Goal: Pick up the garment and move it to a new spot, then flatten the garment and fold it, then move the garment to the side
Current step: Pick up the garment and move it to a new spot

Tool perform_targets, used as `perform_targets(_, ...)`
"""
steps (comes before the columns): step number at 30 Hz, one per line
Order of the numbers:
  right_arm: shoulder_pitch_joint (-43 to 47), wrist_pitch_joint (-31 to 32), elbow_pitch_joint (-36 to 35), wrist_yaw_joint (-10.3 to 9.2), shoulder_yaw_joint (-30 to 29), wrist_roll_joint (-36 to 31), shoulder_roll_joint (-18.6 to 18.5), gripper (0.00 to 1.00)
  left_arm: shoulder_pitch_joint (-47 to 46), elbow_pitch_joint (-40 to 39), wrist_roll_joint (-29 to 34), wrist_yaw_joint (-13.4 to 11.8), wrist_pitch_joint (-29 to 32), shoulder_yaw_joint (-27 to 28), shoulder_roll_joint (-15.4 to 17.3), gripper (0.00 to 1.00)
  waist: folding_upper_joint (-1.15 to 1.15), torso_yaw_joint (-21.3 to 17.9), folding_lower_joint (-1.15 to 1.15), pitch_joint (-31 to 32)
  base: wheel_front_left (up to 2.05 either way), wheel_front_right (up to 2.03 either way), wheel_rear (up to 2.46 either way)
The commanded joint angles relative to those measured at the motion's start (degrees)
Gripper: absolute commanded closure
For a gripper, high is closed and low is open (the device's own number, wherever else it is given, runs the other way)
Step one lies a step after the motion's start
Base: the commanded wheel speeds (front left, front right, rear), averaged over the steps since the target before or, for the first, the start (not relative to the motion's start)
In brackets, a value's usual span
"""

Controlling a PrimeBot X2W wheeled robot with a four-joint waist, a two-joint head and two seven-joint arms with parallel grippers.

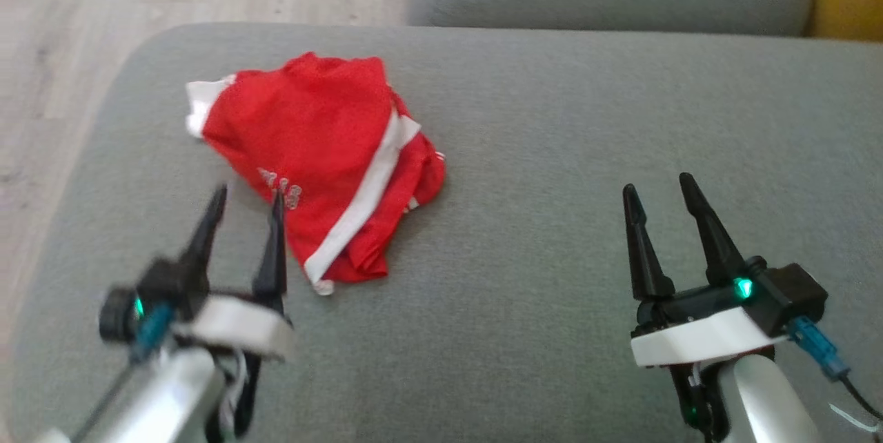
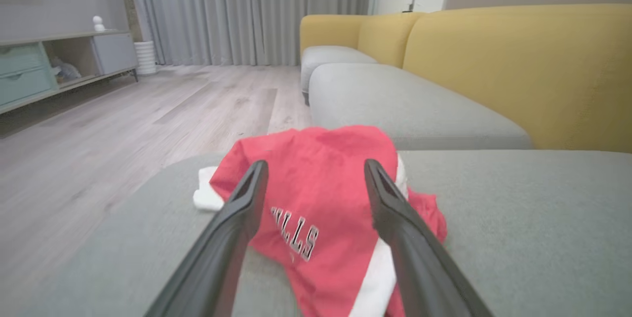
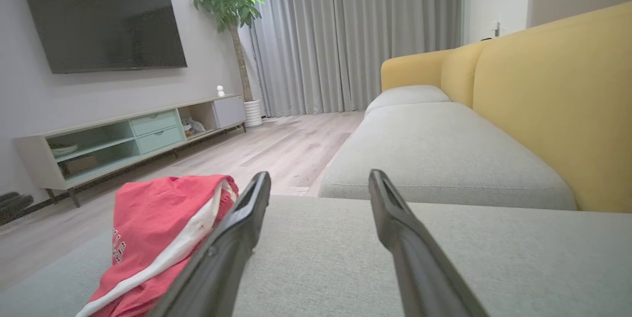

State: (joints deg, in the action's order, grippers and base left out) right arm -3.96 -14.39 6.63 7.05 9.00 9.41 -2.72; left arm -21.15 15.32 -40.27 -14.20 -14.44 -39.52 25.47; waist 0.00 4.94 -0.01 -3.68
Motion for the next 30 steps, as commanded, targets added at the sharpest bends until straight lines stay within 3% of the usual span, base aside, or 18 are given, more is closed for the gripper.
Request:
perform_targets(1,-0.39,-0.61,-1.55,0.44,1.6,-0.59,-0.16,0.0,0.81,-2.59,2.1,-0.99,-0.54,4.36,0.07,0.0,0.0,1.64,0.01,1.05,0.0,0.0,0.0)
perform_targets(6,0.95,-0.61,-1.01,0.44,1.84,-0.61,-0.16,0.0,9.69,-4.26,6.51,-0.33,-0.55,11.42,-5.63,0.0,0.0,3.63,0.01,1.2,0.0,0.0,0.0)
perform_targets(17,1.16,-0.61,-0.67,0.44,3.68,-1.34,-0.16,0.0,11.01,-1.67,12.99,5.33,-0.55,17.59,-10.06,0.0,0.0,3.99,0.01,0.58,0.0,0.0,0.0)
perform_targets(20,0.33,-0.61,-0.94,0.44,4.21,-1.46,-0.16,0.0,9.16,0.66,12.15,8.44,0.16,17.95,-9.67,0.0,0.0,3.04,0.01,-1.48,0.0,0.0,0.0)
perform_targets(23,-0.97,-0.61,-1.15,0.44,4.75,-2.1,-0.16,0.0,3.54,2.92,10.85,12.71,4.69,17.96,-6.62,0.0,0.0,1.81,0.01,-4.51,0.0,0.0,0.0)
perform_targets(27,-2.76,-0.61,-1.38,0.44,4.43,-2.77,-0.16,0.0,-6.9,5.32,10.36,17.31,12.93,17.57,-2.28,0.0,0.0,0.47,0.01,-8.99,0.0,0.0,0.0)
perform_targets(30,-4.22,-0.61,-1.5,0.44,4.64,-3.04,-0.16,0.0,-14.91,8.16,9.62,19.43,20.21,16.91,0.42,0.0,0.0,-0.71,0.01,-11.98,0.0,0.0,0.0)
